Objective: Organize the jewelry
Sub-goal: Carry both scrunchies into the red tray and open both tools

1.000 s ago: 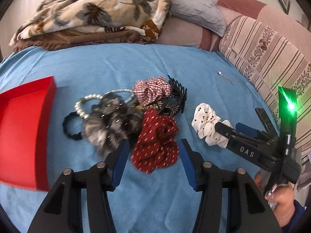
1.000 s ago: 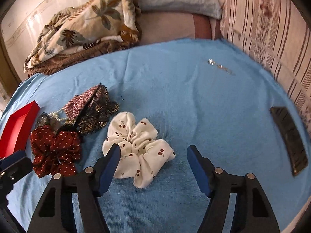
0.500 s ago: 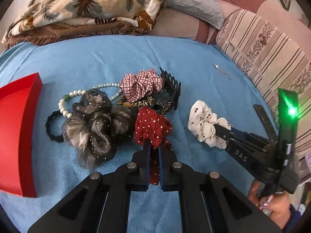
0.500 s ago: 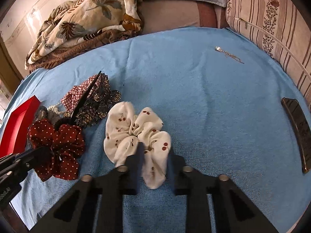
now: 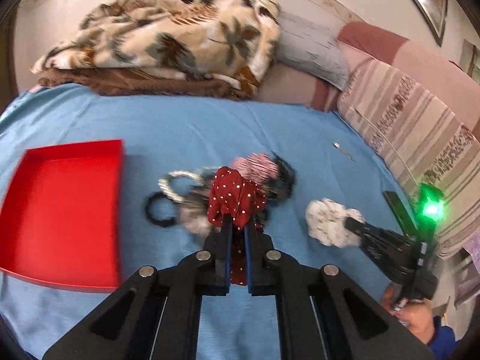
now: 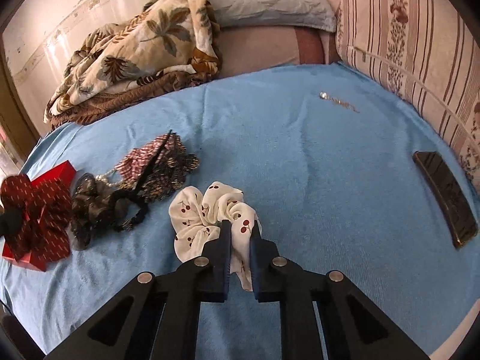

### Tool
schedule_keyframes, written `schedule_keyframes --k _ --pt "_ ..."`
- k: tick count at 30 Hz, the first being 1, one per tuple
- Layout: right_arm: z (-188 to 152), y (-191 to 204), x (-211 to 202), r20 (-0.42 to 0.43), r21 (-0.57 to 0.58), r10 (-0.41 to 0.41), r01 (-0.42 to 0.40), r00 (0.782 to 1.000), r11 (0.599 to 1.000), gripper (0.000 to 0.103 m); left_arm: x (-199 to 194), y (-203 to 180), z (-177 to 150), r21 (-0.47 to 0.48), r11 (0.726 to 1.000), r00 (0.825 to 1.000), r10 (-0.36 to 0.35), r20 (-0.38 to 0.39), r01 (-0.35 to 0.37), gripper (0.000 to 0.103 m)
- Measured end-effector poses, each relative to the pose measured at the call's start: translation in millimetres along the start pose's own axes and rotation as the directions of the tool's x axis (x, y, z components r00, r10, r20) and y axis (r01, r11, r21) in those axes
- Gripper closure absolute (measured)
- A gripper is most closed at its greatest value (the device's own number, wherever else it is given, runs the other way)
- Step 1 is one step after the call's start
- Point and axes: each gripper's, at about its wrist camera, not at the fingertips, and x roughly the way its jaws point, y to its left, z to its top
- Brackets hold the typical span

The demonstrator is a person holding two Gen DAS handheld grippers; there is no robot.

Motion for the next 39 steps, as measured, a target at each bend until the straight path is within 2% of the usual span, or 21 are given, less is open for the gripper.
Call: schedule_keyframes --k 4,6,12,17,27,32,34,39 --pt "2.1 19.7 -24.2 0.05 -0.053 -0.005 0.008 0.999 0.999 0.092 -9.8 36.4 5.3 -0.028 0.998 0.998 0.058 0.017 -0.058 0.096" --pt "5.2 32.5 -35.6 0.062 -0.071 0.018 -0.013 0.998 0.997 0.092 -11.2 55.0 8.2 -0.039 0.995 0.996 0.09 0.024 -0.089 0.096" --pt "17.2 82.9 -47.3 0.057 -0.148 0.094 -0.085 0.994 0.985 0.092 -13.4 112.4 18.6 -0.083 0.984 0.986 0.161 0.035 -0.158 0.096" --pt "27.1 135.0 -40.5 0.014 -0.187 0.168 -0.163 0.986 0.969 0.092 -12.8 155.3 29.8 -0.104 0.974 0.978 0.204 0.046 -0.199 0.096" --pt "50.2 261.0 0.6 -0.094 -0.267 0.266 -0.282 0.959 0.922 0.091 4.0 235.6 48.4 -0.229 0.951 0.976 0.218 0.015 -0.209 0.096" --pt "59.3 316.0 33.1 -0.157 -0.298 0.272 -0.308 0.949 0.904 0.091 15.7 263.9 54.1 -0.271 0.936 0.973 0.231 -0.013 -0.226 0.096" --pt "61.9 339.6 54.4 -0.183 -0.322 0.251 -0.299 0.951 0.898 0.091 18.7 273.0 55.7 -0.291 0.93 0.973 0.228 -0.022 -0.224 0.096" --pt "62.4 364.8 98.7 -0.235 -0.336 0.206 -0.278 0.95 0.9 0.091 27.5 285.6 59.3 -0.299 0.92 0.967 0.252 -0.038 -0.252 0.096"
